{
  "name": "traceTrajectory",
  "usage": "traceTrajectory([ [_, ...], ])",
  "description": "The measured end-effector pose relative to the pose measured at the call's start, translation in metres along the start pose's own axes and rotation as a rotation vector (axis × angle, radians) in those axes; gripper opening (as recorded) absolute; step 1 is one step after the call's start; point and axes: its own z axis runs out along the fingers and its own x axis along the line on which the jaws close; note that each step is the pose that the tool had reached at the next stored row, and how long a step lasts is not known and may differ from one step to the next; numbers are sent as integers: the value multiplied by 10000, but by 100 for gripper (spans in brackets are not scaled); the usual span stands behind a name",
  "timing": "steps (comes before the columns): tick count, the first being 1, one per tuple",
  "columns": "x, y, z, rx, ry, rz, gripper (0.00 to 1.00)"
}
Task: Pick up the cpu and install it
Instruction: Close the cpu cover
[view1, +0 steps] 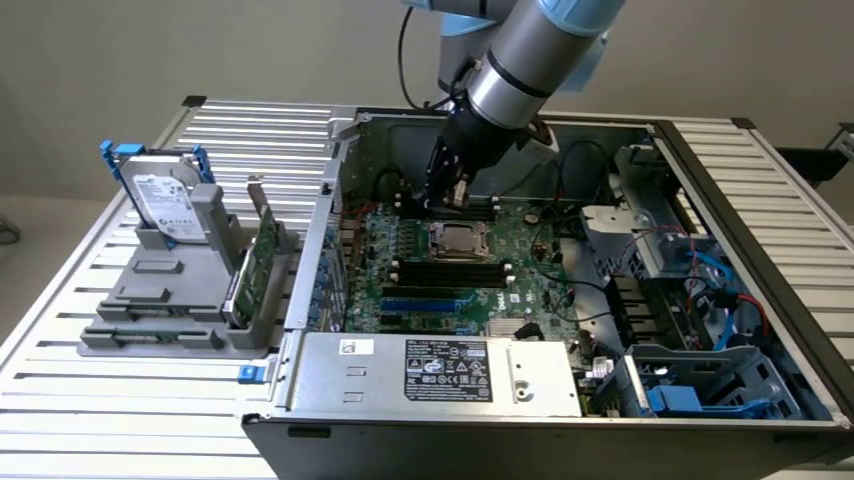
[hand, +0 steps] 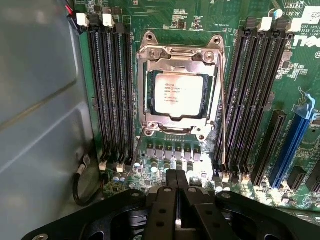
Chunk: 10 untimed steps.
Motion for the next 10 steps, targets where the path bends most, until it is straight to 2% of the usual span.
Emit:
traceTrajectory([
  [1, -4, -1, 6, -50, -7, -1, 11],
  [3, -10, -5, 22, -189, -27, -8, 11],
  [7, -13, -22, 54, -448, -109, -2, 11],
  [10, -16, -34, 81, -611, -170, 6, 11],
])
